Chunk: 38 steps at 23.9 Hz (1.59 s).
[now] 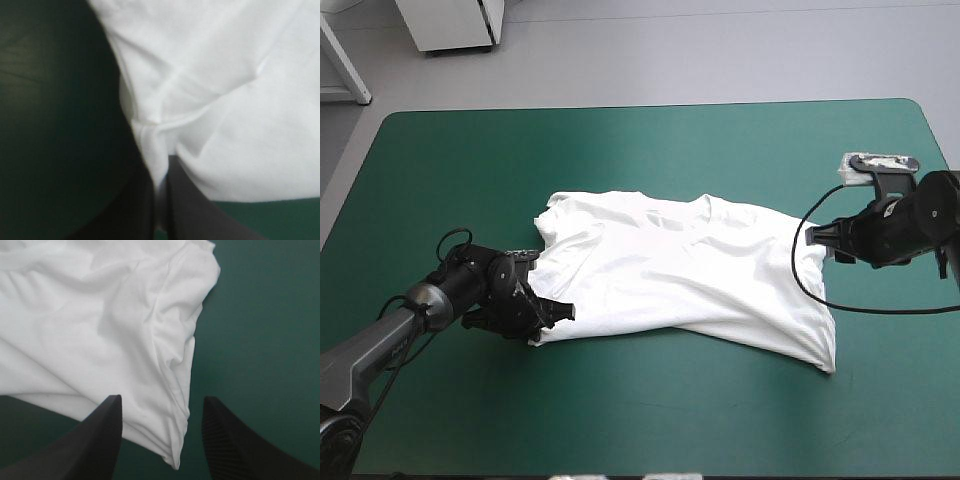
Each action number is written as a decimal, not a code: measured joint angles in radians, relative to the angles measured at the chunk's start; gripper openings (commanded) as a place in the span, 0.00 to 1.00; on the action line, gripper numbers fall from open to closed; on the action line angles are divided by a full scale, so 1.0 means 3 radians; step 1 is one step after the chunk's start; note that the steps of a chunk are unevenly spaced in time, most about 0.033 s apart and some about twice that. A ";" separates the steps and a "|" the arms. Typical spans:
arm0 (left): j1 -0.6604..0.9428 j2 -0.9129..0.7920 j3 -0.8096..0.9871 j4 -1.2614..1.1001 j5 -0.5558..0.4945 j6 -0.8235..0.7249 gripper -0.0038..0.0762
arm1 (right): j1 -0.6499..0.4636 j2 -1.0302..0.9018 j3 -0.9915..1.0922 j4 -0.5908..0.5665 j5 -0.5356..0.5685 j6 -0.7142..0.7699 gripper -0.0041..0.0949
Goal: Fold the cloth
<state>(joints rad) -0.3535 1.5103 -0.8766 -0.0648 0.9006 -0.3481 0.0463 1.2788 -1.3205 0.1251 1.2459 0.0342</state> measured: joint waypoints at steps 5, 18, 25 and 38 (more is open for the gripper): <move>0.0000 0.0000 0.0000 0.0000 -0.0001 0.0007 0.04 | 0.0000 0.0000 0.0703 0.0059 -0.0154 0.0011 0.51; 0.0000 0.0000 0.0000 0.0000 -0.0004 0.0013 0.04 | 0.0381 -0.0019 0.1737 -0.0141 -0.1093 0.0509 0.50; 0.0000 0.0000 0.0000 0.0000 0.0003 0.0067 0.04 | 0.0405 -0.0019 0.2054 -0.0331 -0.1255 0.0786 0.50; 0.0000 0.0000 -0.0018 -0.0001 0.0009 0.0136 0.04 | 0.0411 -0.0057 0.2157 -0.0217 -0.1308 0.0858 0.02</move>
<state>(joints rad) -0.3535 1.5103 -0.8821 -0.0652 0.9032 -0.3073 0.1697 1.2617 -0.6733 0.0599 0.8535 0.2916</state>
